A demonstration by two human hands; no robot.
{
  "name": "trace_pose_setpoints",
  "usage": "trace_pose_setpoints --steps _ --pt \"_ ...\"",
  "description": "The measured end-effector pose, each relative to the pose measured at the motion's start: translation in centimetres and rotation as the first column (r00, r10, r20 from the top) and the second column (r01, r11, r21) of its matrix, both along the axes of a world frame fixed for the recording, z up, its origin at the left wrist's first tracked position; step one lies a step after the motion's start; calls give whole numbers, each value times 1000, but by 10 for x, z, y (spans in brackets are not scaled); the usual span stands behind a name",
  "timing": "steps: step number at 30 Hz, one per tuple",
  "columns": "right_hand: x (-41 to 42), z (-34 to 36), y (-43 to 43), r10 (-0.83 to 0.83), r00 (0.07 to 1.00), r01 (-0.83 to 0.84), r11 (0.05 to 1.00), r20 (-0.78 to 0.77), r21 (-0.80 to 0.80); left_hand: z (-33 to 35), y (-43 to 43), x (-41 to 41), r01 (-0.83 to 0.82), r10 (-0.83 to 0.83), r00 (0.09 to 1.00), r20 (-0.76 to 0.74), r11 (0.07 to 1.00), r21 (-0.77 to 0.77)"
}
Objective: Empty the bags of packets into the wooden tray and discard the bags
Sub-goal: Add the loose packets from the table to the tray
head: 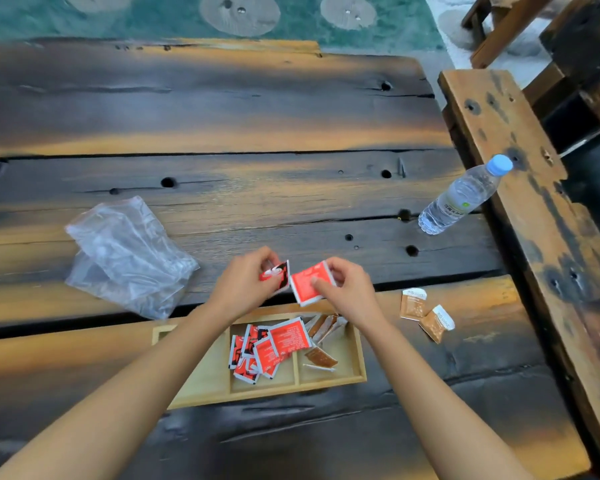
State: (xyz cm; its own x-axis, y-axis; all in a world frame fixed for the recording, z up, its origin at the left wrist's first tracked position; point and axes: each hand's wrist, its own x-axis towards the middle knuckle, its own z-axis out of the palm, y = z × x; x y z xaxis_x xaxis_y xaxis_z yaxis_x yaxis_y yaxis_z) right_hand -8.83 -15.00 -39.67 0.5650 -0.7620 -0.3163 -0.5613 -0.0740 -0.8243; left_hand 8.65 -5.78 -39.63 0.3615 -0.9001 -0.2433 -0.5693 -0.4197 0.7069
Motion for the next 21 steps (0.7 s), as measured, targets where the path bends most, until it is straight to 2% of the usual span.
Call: trace_pose_setpoints --steps 4,6,9,13,21 --pt "4 2 36 214 935 -230 973 -283 -27 6 39 -11 57 -65 997 44 986 159" --pt "5 4 50 219 892 -278 955 -396 -100 0 52 -19 54 -76 993 95 976 212" --pt "6 5 62 192 889 -291 938 -416 -188 -11 68 -32 2 -27 994 106 973 232" --pt "5 5 77 190 880 -304 929 -436 -210 -21 79 -49 -54 38 997 67 968 246" --pt "2 -10 112 256 911 -329 924 -323 -195 -24 90 -63 -66 121 977 -176 954 292"
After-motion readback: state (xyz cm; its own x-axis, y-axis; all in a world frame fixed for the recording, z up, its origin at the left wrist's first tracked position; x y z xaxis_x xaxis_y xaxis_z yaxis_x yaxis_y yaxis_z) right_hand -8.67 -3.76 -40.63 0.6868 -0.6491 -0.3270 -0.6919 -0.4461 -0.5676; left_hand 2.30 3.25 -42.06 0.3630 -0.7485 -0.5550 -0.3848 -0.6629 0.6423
